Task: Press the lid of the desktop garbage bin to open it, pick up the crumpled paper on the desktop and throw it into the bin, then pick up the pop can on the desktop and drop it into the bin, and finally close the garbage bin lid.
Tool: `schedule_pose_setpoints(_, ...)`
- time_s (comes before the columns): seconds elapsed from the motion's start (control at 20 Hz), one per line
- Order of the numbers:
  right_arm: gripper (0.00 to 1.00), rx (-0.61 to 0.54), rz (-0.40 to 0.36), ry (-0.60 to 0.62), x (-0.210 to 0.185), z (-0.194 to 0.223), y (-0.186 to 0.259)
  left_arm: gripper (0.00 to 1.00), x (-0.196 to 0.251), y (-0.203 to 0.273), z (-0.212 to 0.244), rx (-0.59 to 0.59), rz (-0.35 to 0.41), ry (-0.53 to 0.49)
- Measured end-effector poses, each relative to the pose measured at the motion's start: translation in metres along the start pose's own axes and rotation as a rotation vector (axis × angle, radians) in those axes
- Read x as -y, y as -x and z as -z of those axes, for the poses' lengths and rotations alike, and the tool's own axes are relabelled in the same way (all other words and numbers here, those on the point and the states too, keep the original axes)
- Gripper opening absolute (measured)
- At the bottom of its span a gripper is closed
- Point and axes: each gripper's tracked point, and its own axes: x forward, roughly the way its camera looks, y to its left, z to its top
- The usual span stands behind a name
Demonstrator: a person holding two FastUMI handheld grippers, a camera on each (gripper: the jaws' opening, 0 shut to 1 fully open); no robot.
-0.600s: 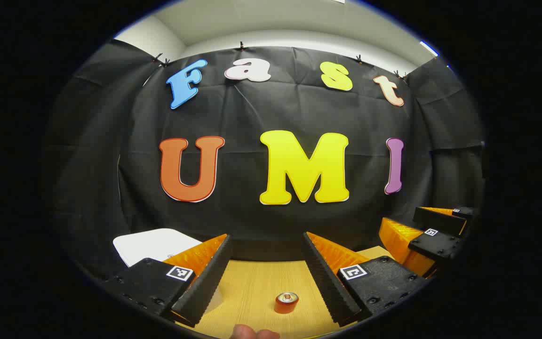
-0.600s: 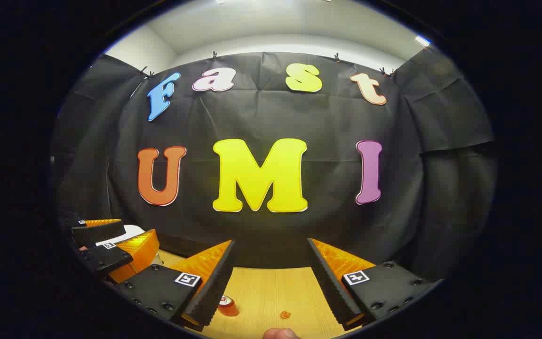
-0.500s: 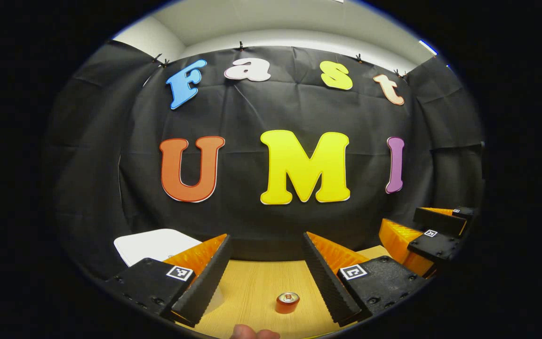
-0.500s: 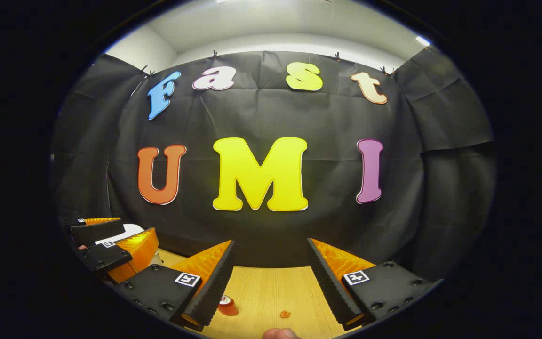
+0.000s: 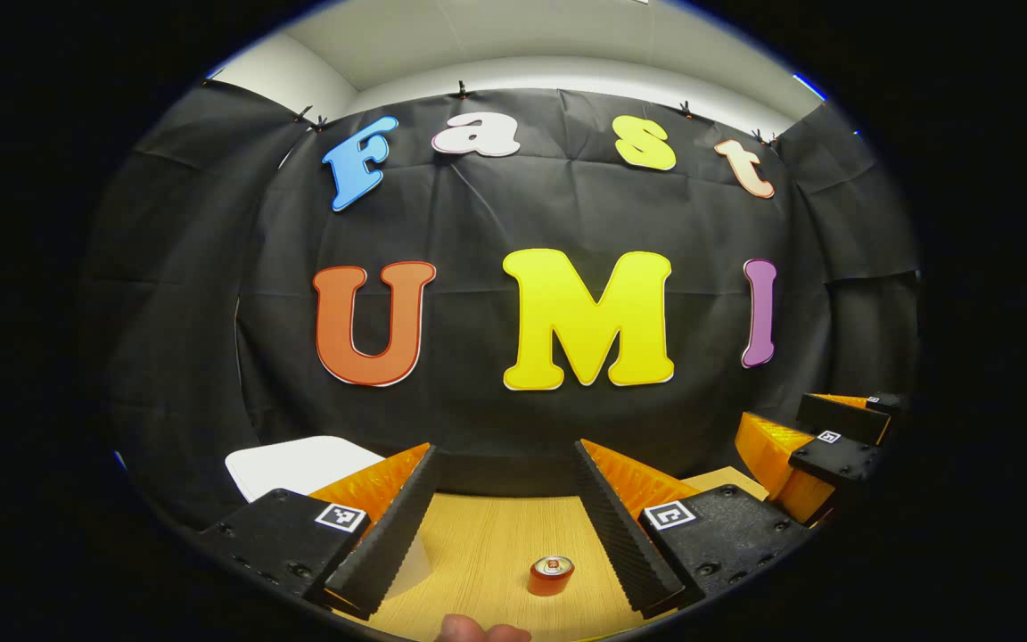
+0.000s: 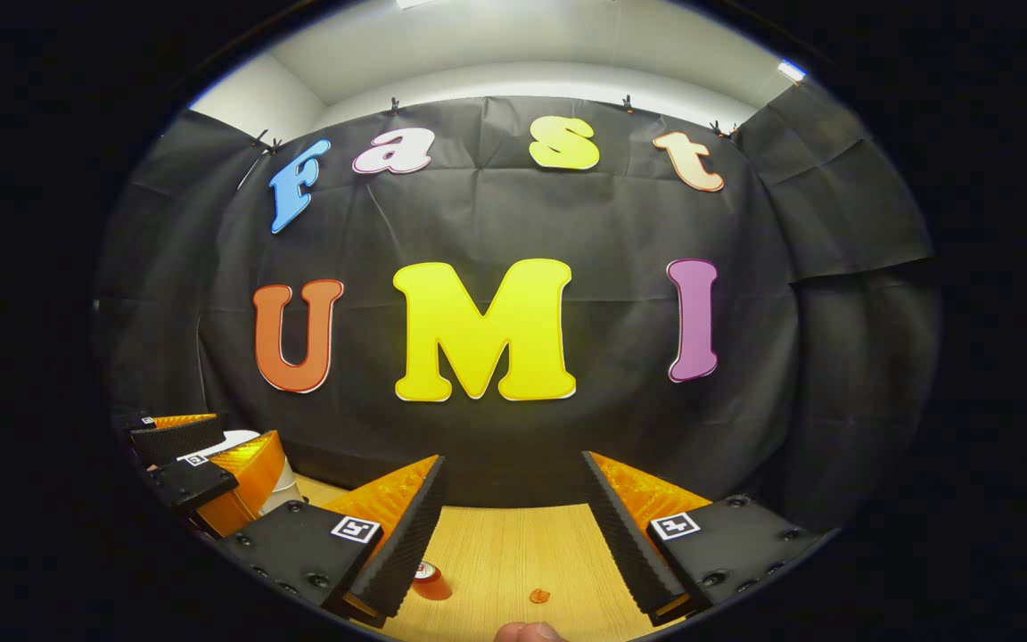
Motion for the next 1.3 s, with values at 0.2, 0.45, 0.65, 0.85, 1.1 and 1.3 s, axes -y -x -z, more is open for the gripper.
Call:
schedule_pose_setpoints(0.2,0.92,-0.003,-0.005,-0.002,0.003,0.000,-0.001,0.97,-0.002,-0.001,-0.002,0.004,-0.013,-0.007)
schedule_pose_setpoints(0.45,0.94,-0.011,-0.019,-0.012,0.005,0.003,-0.003,0.97,-0.010,-0.004,-0.001,-0.001,-0.047,-0.005)
schedule_pose_setpoints(0.65,0.94,-0.007,-0.034,-0.008,0.006,0.002,-0.003,0.97,-0.031,-0.009,-0.002,-0.005,-0.099,-0.005)
schedule_pose_setpoints(0.85,0.94,-0.014,-0.044,-0.004,0.004,0.004,-0.005,0.94,-0.058,-0.017,-0.008,-0.001,-0.168,-0.007)
schedule_pose_setpoints(1.1,0.94,-0.017,-0.065,0.014,-0.001,0.003,-0.005,0.80,-0.093,-0.027,-0.009,0.001,-0.240,-0.019)
schedule_pose_setpoints(1.3,0.92,-0.024,-0.069,0.025,-0.001,0.005,-0.006,0.75,-0.117,-0.035,-0.003,-0.013,-0.287,-0.039)
